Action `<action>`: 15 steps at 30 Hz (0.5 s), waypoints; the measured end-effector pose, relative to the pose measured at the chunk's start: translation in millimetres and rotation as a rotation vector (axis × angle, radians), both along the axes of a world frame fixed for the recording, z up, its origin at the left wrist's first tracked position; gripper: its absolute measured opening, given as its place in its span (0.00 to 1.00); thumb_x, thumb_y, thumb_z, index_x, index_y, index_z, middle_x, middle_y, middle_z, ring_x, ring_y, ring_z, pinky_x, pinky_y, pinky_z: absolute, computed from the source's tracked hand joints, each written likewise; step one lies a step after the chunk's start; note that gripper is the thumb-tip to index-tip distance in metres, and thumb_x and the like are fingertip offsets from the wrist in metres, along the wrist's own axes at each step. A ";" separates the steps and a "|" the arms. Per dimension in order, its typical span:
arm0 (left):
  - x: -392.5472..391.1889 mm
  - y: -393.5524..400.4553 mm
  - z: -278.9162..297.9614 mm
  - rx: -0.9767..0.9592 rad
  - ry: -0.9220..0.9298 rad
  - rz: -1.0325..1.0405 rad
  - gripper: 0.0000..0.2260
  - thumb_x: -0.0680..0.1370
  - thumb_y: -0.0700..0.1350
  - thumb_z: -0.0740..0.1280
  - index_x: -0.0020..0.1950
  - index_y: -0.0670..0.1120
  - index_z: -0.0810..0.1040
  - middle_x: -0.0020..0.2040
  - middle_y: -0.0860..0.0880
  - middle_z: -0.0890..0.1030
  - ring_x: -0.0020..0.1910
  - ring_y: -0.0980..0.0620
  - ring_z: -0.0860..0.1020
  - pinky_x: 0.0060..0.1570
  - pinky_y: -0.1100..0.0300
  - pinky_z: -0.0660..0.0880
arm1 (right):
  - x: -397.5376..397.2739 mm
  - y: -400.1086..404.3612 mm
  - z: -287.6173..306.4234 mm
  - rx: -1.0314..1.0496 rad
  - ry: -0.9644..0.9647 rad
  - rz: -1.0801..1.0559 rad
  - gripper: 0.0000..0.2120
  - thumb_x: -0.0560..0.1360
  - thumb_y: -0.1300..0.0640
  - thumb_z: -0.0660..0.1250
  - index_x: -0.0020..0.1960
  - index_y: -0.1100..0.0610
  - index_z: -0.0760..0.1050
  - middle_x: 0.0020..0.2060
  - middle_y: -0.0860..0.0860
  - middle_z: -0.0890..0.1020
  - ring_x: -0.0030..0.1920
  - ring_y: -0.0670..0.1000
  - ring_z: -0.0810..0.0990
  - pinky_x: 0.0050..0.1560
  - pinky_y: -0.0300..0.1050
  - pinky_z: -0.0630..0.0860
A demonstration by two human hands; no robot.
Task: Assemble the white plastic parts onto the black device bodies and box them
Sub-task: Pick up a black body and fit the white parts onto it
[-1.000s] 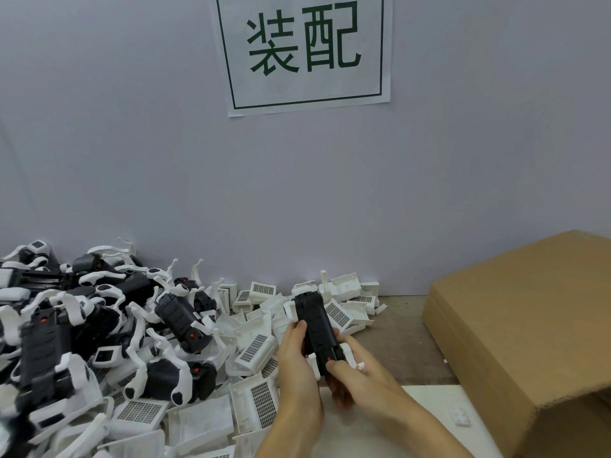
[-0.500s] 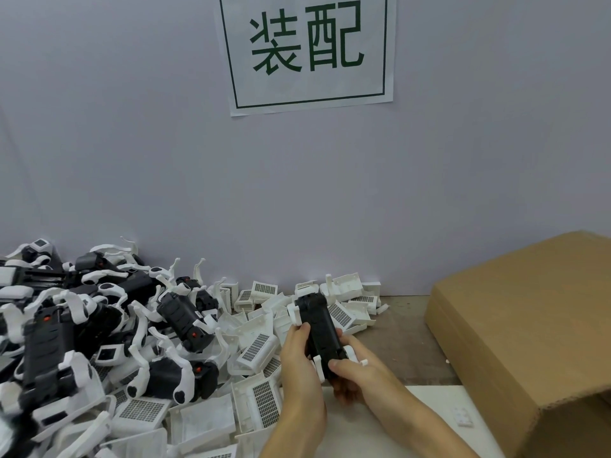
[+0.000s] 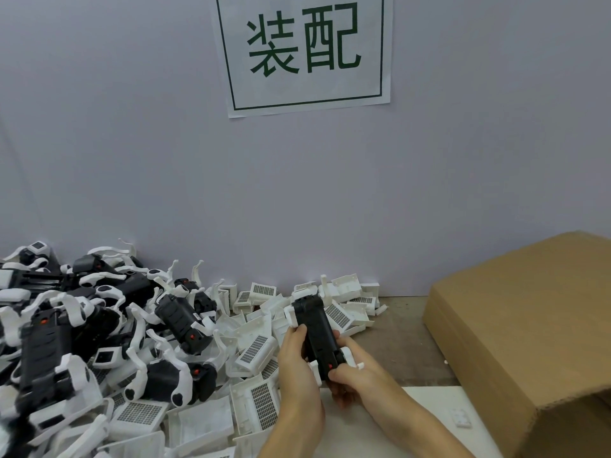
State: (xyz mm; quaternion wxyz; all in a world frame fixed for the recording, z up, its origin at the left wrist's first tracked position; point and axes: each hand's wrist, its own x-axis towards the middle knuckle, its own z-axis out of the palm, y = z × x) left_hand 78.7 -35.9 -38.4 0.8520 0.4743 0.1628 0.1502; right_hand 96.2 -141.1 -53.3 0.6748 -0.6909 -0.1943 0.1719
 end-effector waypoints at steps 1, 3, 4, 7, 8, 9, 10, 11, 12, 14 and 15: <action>0.0 0.1 0.0 0.000 0.000 -0.003 0.17 0.81 0.50 0.61 0.55 0.39 0.83 0.46 0.40 0.83 0.45 0.41 0.76 0.38 0.54 0.70 | 0.0 0.4 0.2 -0.007 -0.001 -0.004 0.23 0.66 0.53 0.65 0.60 0.41 0.75 0.33 0.49 0.79 0.37 0.48 0.76 0.42 0.44 0.73; -0.3 0.3 0.1 0.004 -0.002 -0.015 0.18 0.81 0.50 0.61 0.56 0.38 0.82 0.47 0.39 0.83 0.44 0.42 0.76 0.36 0.55 0.70 | -0.6 1.3 0.9 -0.019 0.003 -0.014 0.23 0.67 0.52 0.64 0.61 0.40 0.74 0.33 0.49 0.79 0.36 0.48 0.76 0.41 0.42 0.73; -0.5 0.3 0.0 0.007 -0.005 -0.019 0.18 0.81 0.50 0.61 0.56 0.38 0.81 0.48 0.38 0.83 0.44 0.42 0.76 0.36 0.55 0.70 | -1.1 1.7 1.2 -0.024 0.004 -0.020 0.23 0.67 0.52 0.64 0.61 0.39 0.74 0.33 0.48 0.80 0.36 0.47 0.77 0.40 0.41 0.73; -0.3 0.2 -0.3 0.025 -0.021 -0.015 0.16 0.81 0.50 0.61 0.55 0.39 0.82 0.51 0.34 0.83 0.45 0.42 0.76 0.41 0.53 0.71 | -3.1 2.1 2.6 -0.047 -0.010 -0.041 0.21 0.67 0.50 0.63 0.59 0.36 0.74 0.33 0.46 0.81 0.34 0.45 0.77 0.37 0.37 0.74; -0.4 0.1 -0.4 0.028 -0.026 -0.014 0.16 0.81 0.50 0.61 0.55 0.39 0.82 0.53 0.34 0.82 0.46 0.42 0.76 0.42 0.52 0.71 | -3.7 1.9 3.0 -0.060 -0.015 -0.047 0.21 0.67 0.49 0.63 0.58 0.34 0.73 0.34 0.46 0.82 0.35 0.44 0.78 0.37 0.35 0.74; -0.5 0.1 -0.6 0.028 -0.029 -0.015 0.17 0.81 0.50 0.61 0.55 0.39 0.81 0.54 0.34 0.82 0.46 0.42 0.76 0.43 0.51 0.71 | -4.4 1.7 3.4 -0.068 -0.019 -0.049 0.20 0.67 0.49 0.63 0.58 0.33 0.73 0.35 0.46 0.83 0.36 0.44 0.79 0.37 0.34 0.75; -0.4 0.2 -0.9 0.025 -0.030 -0.018 0.18 0.81 0.50 0.61 0.56 0.38 0.81 0.56 0.33 0.82 0.47 0.42 0.76 0.44 0.50 0.70 | -4.8 1.6 3.9 -0.068 -0.019 -0.048 0.20 0.67 0.48 0.63 0.57 0.34 0.74 0.37 0.48 0.83 0.38 0.45 0.80 0.38 0.35 0.75; -0.4 0.4 -1.3 0.022 -0.028 -0.022 0.18 0.81 0.51 0.61 0.57 0.38 0.81 0.57 0.33 0.81 0.48 0.41 0.76 0.45 0.50 0.70 | -5.1 1.8 4.4 -0.055 -0.014 -0.044 0.19 0.68 0.48 0.64 0.58 0.35 0.75 0.39 0.50 0.83 0.40 0.47 0.80 0.39 0.36 0.75; -0.4 0.6 -1.4 0.017 -0.025 -0.027 0.19 0.81 0.51 0.61 0.57 0.38 0.81 0.58 0.33 0.81 0.48 0.41 0.76 0.45 0.50 0.70 | -5.3 2.2 4.7 -0.035 -0.006 -0.042 0.18 0.68 0.48 0.65 0.58 0.36 0.75 0.40 0.51 0.82 0.41 0.48 0.80 0.40 0.38 0.75; 0.0 0.7 -1.4 0.013 -0.017 -0.034 0.19 0.81 0.52 0.61 0.57 0.38 0.81 0.59 0.34 0.80 0.49 0.40 0.77 0.46 0.49 0.70 | -5.3 2.9 4.9 -0.013 0.003 -0.047 0.17 0.69 0.46 0.65 0.57 0.36 0.77 0.42 0.52 0.82 0.41 0.49 0.80 0.41 0.40 0.75; 0.4 0.7 -1.6 0.011 -0.015 -0.035 0.19 0.80 0.52 0.61 0.57 0.38 0.81 0.59 0.34 0.80 0.50 0.40 0.77 0.47 0.49 0.70 | -5.0 3.0 4.7 -0.015 0.002 -0.051 0.16 0.69 0.46 0.65 0.57 0.36 0.77 0.42 0.52 0.83 0.41 0.48 0.80 0.41 0.40 0.75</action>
